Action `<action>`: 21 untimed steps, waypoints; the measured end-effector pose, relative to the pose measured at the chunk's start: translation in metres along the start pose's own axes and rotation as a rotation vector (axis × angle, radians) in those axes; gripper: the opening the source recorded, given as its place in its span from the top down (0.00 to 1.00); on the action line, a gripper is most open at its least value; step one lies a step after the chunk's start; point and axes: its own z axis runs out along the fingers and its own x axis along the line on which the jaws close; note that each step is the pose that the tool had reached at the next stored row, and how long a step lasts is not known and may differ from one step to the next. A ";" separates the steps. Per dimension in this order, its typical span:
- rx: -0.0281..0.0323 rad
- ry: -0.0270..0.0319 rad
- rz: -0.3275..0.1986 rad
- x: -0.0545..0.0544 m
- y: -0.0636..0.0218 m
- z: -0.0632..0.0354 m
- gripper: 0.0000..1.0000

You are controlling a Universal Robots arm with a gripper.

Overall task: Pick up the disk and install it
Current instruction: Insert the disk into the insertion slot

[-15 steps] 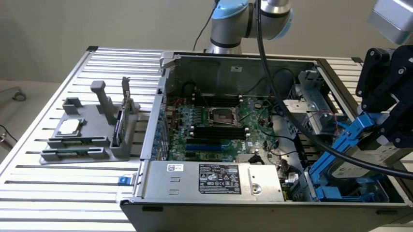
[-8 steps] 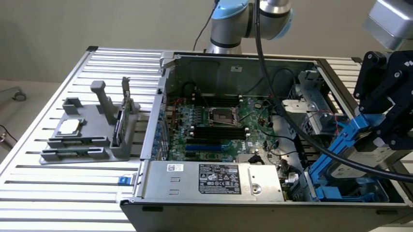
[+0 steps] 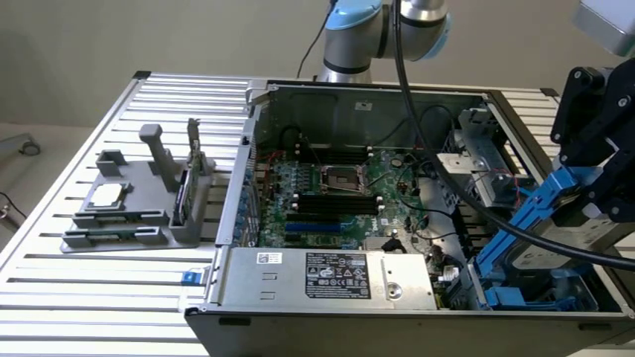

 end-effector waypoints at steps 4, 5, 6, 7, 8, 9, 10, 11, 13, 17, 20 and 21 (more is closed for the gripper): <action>-0.0005 0.0004 0.000 0.000 0.0000 0.0001 0.67; -0.0005 0.0003 0.000 0.000 0.0000 0.0004 0.67; -0.0006 0.0005 0.000 0.000 -0.0001 0.0008 0.67; -0.0006 0.0005 0.000 0.000 0.0000 0.0014 0.67; -0.0006 0.0004 0.000 0.000 -0.0001 0.0022 0.67; -0.0007 0.0003 0.000 0.000 -0.0001 0.0031 0.67; -0.0007 0.0003 0.000 0.000 -0.0001 0.0039 0.67; -0.0007 0.0004 0.000 0.000 -0.0001 0.0047 0.67; -0.0013 0.0002 0.000 0.000 -0.0001 0.0062 0.67; -0.0049 0.0003 0.000 0.000 -0.0007 0.0072 0.67; -0.0079 0.0002 0.000 0.000 -0.0016 0.0077 0.67; -0.0083 0.0003 0.000 0.000 -0.0022 0.0080 0.67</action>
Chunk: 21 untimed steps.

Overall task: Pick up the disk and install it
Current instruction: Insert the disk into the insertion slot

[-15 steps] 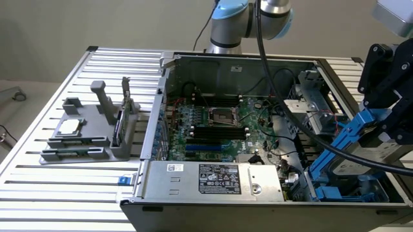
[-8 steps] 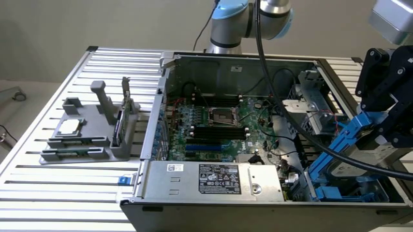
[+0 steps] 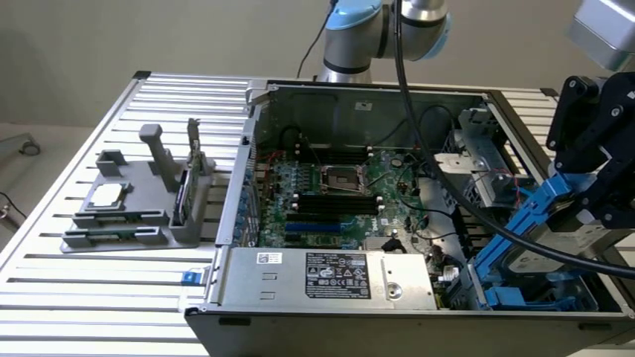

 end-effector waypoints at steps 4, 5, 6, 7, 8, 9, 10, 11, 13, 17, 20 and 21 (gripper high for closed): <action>-0.0021 0.0002 0.000 0.000 -0.0013 0.0020 0.67; -0.0028 0.0002 0.000 0.000 -0.0013 0.0028 0.67; -0.0035 -0.0004 0.000 0.000 -0.0016 0.0039 0.67; -0.0049 -0.0009 0.000 0.000 -0.0016 0.0048 0.67; -0.0066 -0.0008 0.000 0.000 -0.0017 0.0050 0.67; -0.0093 -0.0008 0.000 0.000 -0.0018 0.0050 0.67; -0.0126 -0.0010 0.000 0.000 -0.0018 0.0050 0.67; -0.0158 -0.0014 0.000 0.000 -0.0018 0.0052 0.67; -0.0238 -0.0015 0.001 0.000 -0.0019 0.0050 0.67; -0.0437 -0.0020 0.002 0.000 -0.0028 -0.0004 0.67; -0.0500 -0.0023 0.002 0.000 -0.0034 -0.0005 0.67; -0.0507 -0.0025 0.002 0.000 -0.0038 -0.0004 0.67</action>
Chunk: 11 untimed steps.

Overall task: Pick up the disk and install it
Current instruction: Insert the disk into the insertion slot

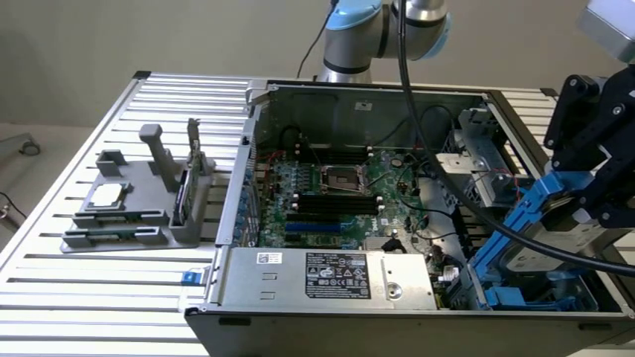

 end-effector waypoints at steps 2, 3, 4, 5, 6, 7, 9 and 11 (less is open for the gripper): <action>-0.0005 0.0000 0.000 0.000 -0.0017 0.0001 0.67; -0.0008 0.0000 -0.001 0.000 -0.0030 0.0001 0.67; -0.0010 0.0000 -0.001 0.000 -0.0045 0.0000 0.67; -0.0013 0.0000 -0.002 0.000 -0.0060 -0.0001 0.67; -0.0018 0.0003 -0.002 0.000 -0.0075 -0.0003 0.67; -0.0022 0.0005 -0.003 0.000 -0.0084 -0.0003 0.67; -0.0032 -0.0001 -0.005 0.000 -0.0089 0.0007 0.67; -0.0048 0.0011 -0.006 0.001 -0.0090 0.0023 0.67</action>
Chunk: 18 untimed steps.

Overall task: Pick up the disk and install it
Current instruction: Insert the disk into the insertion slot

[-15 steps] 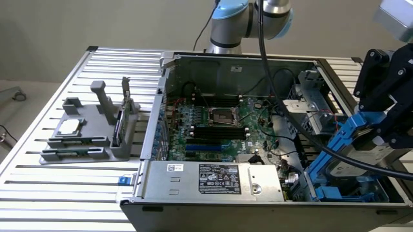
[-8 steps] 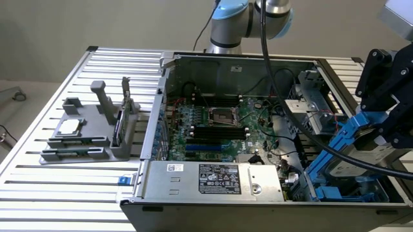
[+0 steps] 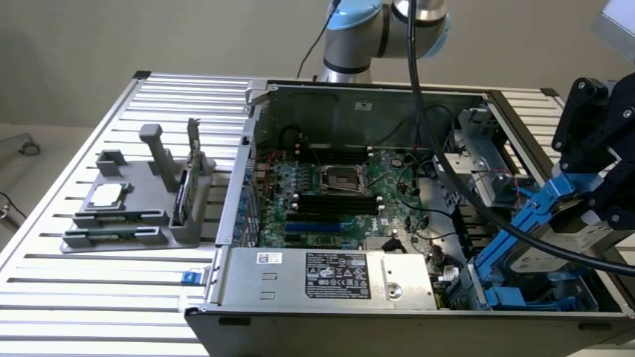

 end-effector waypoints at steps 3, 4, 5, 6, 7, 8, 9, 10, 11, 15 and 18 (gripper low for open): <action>-0.0017 -0.0001 -0.003 0.000 -0.0003 0.0029 0.67; -0.0033 -0.0009 -0.004 0.000 -0.0004 0.0034 0.67; -0.0054 -0.0009 -0.005 0.000 -0.0005 0.0034 0.67; -0.0096 -0.0009 -0.005 0.000 -0.0007 0.0034 0.67; -0.0127 -0.0013 -0.006 0.000 -0.0008 0.0031 0.67; -0.0158 -0.0018 -0.005 0.000 -0.0011 0.0022 0.67; -0.0191 -0.0018 -0.005 0.000 -0.0013 0.0006 0.67; -0.0226 -0.0013 -0.005 0.000 -0.0017 -0.0018 0.67; -0.0256 -0.0016 -0.005 0.000 -0.0020 -0.0034 0.67; -0.0333 -0.0013 -0.007 0.000 -0.0030 -0.0043 0.67; -0.0358 -0.0005 -0.011 0.000 -0.0045 -0.0044 0.67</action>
